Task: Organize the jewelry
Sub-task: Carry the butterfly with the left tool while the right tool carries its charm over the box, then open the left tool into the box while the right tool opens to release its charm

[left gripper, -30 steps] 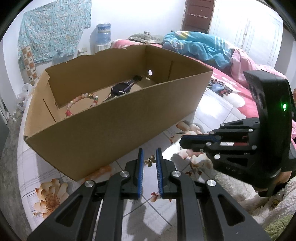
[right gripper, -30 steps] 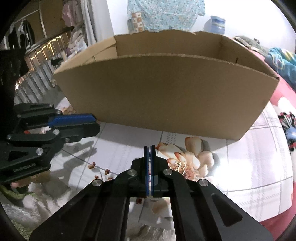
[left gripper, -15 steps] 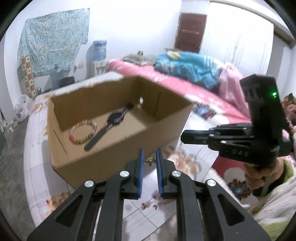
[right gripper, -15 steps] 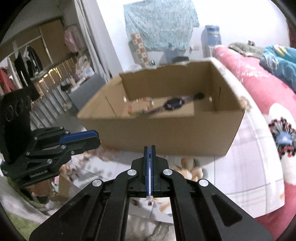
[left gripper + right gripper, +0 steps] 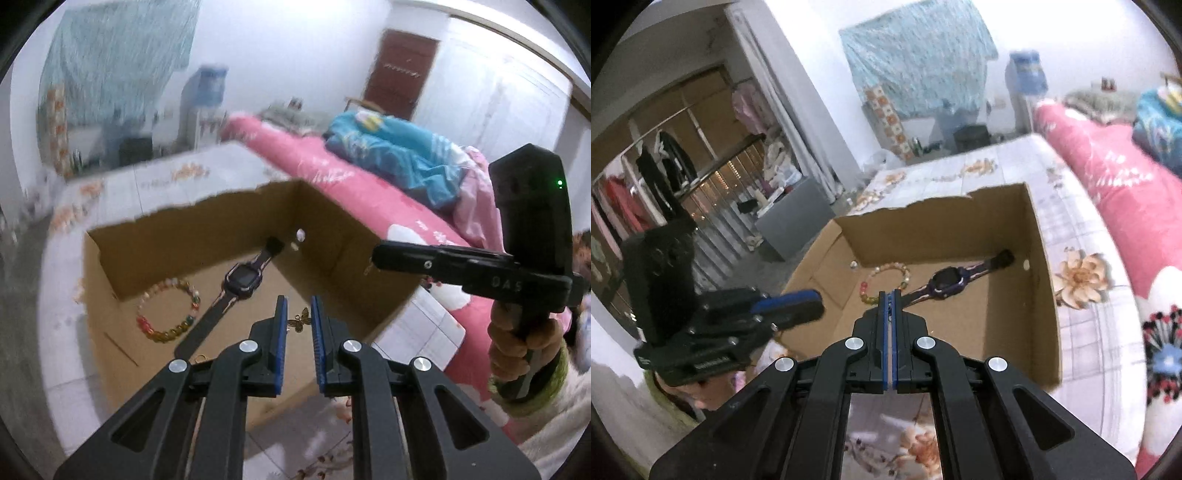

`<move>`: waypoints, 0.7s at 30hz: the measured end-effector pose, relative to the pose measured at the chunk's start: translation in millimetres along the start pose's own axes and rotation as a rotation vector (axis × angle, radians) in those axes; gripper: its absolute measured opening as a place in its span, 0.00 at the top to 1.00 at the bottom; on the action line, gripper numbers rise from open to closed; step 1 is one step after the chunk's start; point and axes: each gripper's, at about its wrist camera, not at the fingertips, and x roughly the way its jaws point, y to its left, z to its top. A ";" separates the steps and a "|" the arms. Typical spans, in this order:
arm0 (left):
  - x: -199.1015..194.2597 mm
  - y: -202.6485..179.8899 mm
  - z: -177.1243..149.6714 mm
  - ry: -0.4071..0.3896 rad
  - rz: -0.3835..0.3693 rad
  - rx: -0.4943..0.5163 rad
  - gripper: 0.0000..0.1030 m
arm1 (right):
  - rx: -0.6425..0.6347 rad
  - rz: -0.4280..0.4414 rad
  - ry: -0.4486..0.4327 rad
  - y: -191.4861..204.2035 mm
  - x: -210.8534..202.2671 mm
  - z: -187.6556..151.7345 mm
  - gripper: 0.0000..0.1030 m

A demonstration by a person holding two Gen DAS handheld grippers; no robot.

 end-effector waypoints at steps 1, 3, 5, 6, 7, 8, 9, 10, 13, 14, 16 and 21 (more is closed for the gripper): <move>7.3 3.6 3.2 0.017 0.000 -0.011 0.88 | 0.016 0.002 0.017 -6.1 7.0 5.3 1.00; 23.7 9.6 8.4 0.054 0.012 -0.025 0.88 | 0.042 0.012 0.050 -16.7 19.5 14.1 0.96; 37.4 14.7 10.4 0.099 0.028 -0.037 0.88 | 0.063 0.009 0.061 -22.7 22.8 18.9 0.94; 43.1 17.0 10.5 0.120 0.033 -0.047 0.88 | 0.067 0.014 0.066 -25.1 24.9 21.0 0.92; 48.6 20.1 10.3 0.138 0.032 -0.065 0.88 | 0.072 0.012 0.064 -27.8 26.6 23.2 0.91; 50.5 21.9 9.8 0.147 0.032 -0.073 0.87 | 0.075 0.005 0.062 -29.7 27.5 24.5 0.89; 52.9 23.9 8.9 0.158 0.035 -0.084 0.85 | 0.076 0.004 0.059 -29.8 26.5 23.5 0.87; 53.3 26.0 8.2 0.161 0.036 -0.090 0.79 | 0.083 0.008 0.053 -30.7 25.5 23.7 0.86; 53.5 29.9 7.2 0.156 0.035 -0.108 0.77 | 0.092 0.010 0.037 -32.9 21.1 24.7 0.85; 52.7 30.0 7.0 0.154 0.035 -0.111 0.77 | 0.095 0.009 0.031 -33.4 19.0 25.1 0.83; 50.7 30.4 7.5 0.145 0.034 -0.116 0.77 | 0.100 0.009 0.018 -34.6 14.4 25.5 0.83; 37.3 29.8 10.1 0.102 0.025 -0.120 0.77 | 0.107 -0.009 -0.015 -33.1 -2.0 22.1 0.79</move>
